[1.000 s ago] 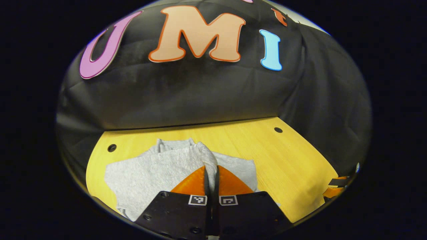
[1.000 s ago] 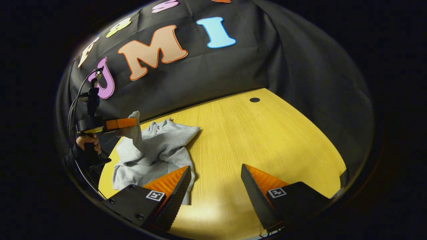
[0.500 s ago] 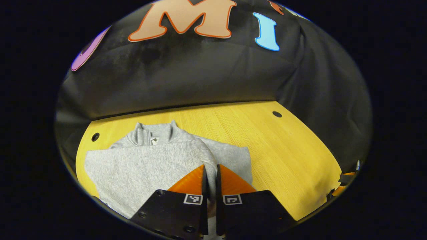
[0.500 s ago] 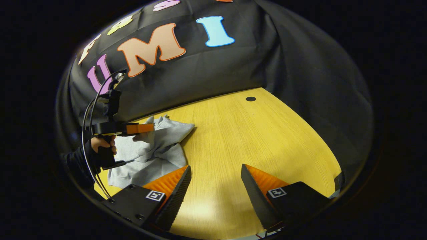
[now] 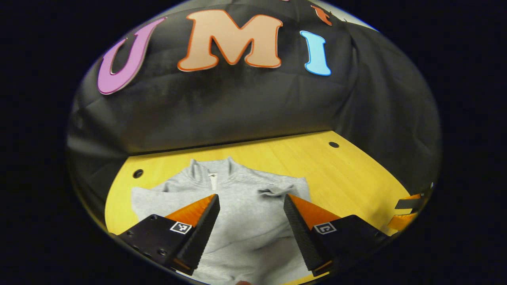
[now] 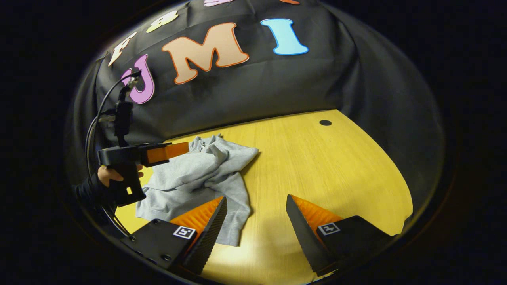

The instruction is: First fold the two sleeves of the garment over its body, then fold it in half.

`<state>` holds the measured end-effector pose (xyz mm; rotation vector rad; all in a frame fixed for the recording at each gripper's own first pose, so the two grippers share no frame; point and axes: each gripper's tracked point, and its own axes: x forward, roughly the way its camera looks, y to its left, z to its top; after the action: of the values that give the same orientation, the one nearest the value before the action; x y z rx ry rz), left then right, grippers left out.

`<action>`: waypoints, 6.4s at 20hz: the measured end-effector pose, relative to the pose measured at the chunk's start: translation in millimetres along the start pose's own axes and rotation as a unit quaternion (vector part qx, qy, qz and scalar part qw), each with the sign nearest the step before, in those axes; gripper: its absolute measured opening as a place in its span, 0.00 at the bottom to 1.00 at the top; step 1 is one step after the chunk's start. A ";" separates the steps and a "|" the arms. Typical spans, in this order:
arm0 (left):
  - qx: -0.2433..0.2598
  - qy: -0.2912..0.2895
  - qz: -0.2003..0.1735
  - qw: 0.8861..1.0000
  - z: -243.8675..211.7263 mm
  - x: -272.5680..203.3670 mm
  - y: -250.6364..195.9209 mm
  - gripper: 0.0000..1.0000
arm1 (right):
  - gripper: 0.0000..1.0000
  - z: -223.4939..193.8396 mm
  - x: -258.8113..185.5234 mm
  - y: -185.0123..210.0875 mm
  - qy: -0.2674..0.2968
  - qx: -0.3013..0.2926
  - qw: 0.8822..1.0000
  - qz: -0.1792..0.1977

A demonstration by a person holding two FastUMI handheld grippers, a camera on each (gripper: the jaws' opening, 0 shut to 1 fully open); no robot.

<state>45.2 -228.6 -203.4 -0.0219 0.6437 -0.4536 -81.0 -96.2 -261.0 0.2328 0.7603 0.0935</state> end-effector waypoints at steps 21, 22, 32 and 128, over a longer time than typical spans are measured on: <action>-0.084 0.085 0.144 0.982 -170.6 -152.2 175.1 0.95 | 0.97 -78.0 49.6 60.8 0.054 -0.077 0.995 -0.022; -0.089 0.094 0.143 0.981 -181.9 -154.9 174.5 0.95 | 0.97 -86.7 50.1 62.0 0.064 -0.080 0.994 -0.022; -0.116 0.155 0.123 0.973 -242.6 -148.6 165.2 0.96 | 0.96 -127.4 63.7 57.9 0.128 -0.077 0.988 -0.043; -0.015 -0.109 0.229 0.967 47.9 -101.5 216.1 0.96 | 0.95 169.4 63.3 94.8 -0.216 -0.017 0.975 -0.045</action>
<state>88.3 2.8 -140.9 0.0465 0.4199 0.0069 81.9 -23.3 -161.8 0.1776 0.3357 -0.0313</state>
